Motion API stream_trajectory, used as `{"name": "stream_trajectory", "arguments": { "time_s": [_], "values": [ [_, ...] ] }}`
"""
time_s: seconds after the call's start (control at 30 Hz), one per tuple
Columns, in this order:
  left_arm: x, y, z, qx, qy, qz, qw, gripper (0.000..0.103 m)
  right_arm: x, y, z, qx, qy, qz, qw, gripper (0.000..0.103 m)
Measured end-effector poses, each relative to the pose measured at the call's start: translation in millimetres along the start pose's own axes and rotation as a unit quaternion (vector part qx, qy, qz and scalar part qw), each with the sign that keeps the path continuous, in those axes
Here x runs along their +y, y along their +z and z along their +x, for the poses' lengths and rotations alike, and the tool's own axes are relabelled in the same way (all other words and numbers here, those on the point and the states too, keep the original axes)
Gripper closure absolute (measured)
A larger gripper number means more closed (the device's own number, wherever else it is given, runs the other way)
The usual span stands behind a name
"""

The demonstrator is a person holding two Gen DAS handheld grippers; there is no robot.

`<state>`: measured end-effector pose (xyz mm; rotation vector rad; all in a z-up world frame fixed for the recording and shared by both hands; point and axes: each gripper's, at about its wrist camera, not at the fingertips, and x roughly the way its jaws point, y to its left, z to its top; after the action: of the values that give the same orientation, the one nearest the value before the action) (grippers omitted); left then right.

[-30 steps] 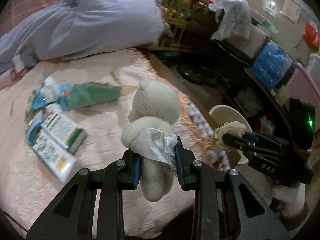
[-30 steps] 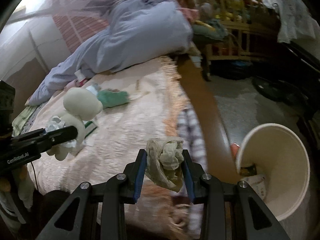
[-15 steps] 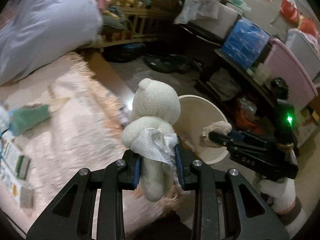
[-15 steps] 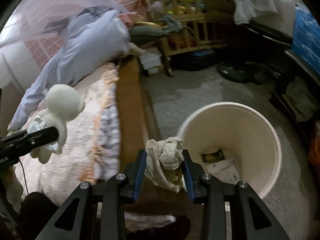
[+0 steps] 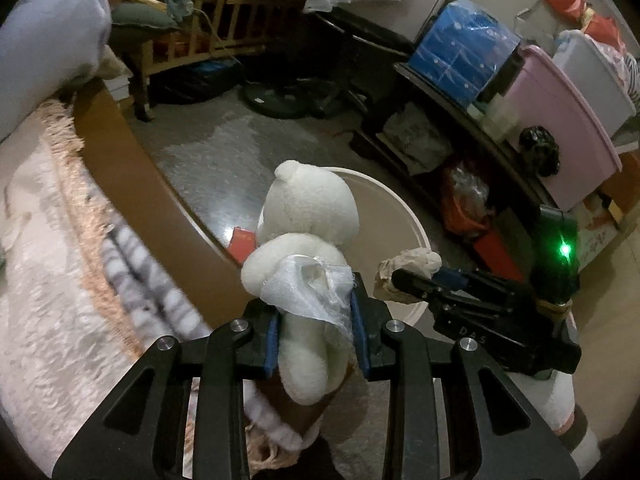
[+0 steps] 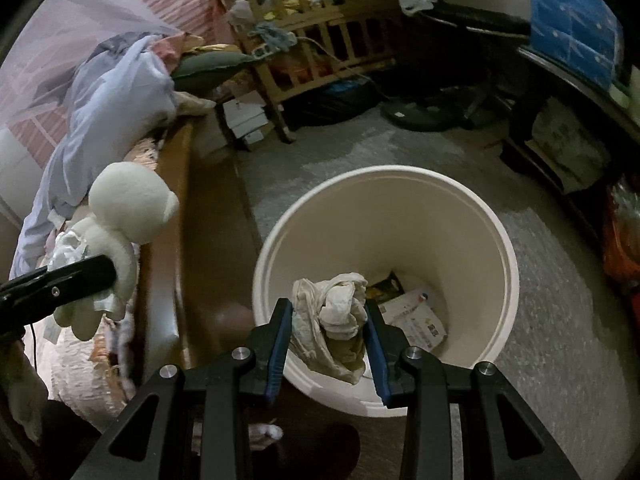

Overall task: Collect trash
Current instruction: 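Carry the cloth and teddy bear over the bucket and lower them in, then return both open tools to the trash pile on the bed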

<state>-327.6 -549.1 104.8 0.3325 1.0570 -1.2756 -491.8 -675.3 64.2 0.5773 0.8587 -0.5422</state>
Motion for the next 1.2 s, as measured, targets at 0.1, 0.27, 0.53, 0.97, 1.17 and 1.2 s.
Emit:
{"name": "stream_trajectory", "arguments": {
  "time_s": [0.1, 0.27, 0.53, 0.97, 1.17, 1.2],
  "values": [
    [-0.1, 1.7, 6.0, -0.004, -0.012, -0.006, 0.9999, 0.071, -7.0, 1.6, 5.7, 0.003, -0.003, 0.006, 1.000, 0.068],
    [3.6, 4.8, 8.6, -0.011, -0.037, -0.027, 0.9989, 0.053, -12.7, 2.2, 9.4, -0.001, -0.014, 0.011, 1.000, 0.030],
    [19.7, -2.8, -15.3, -0.015, 0.006, -0.032, 0.9993, 0.052, -15.2, -2.6, 12.8, 0.009, -0.013, 0.026, 1.000, 0.027],
    [71.0, -47.5, -86.7, -0.059, 0.145, -0.047, 0.9865, 0.052, 45.6, -13.4, 1.5, 0.014, -0.010, -0.030, 0.999, 0.027],
    [96.8, -71.0, -123.7, -0.084, 0.195, -0.063, 0.9752, 0.052, 98.3, -12.5, -6.9, 0.006, 0.009, -0.073, 0.997, 0.027],
    [101.7, -74.6, -129.7, -0.088, 0.202, -0.068, 0.9731, 0.052, 109.6, -12.1, -8.4, 0.004, 0.012, -0.083, 0.996, 0.027]
  ]
}}
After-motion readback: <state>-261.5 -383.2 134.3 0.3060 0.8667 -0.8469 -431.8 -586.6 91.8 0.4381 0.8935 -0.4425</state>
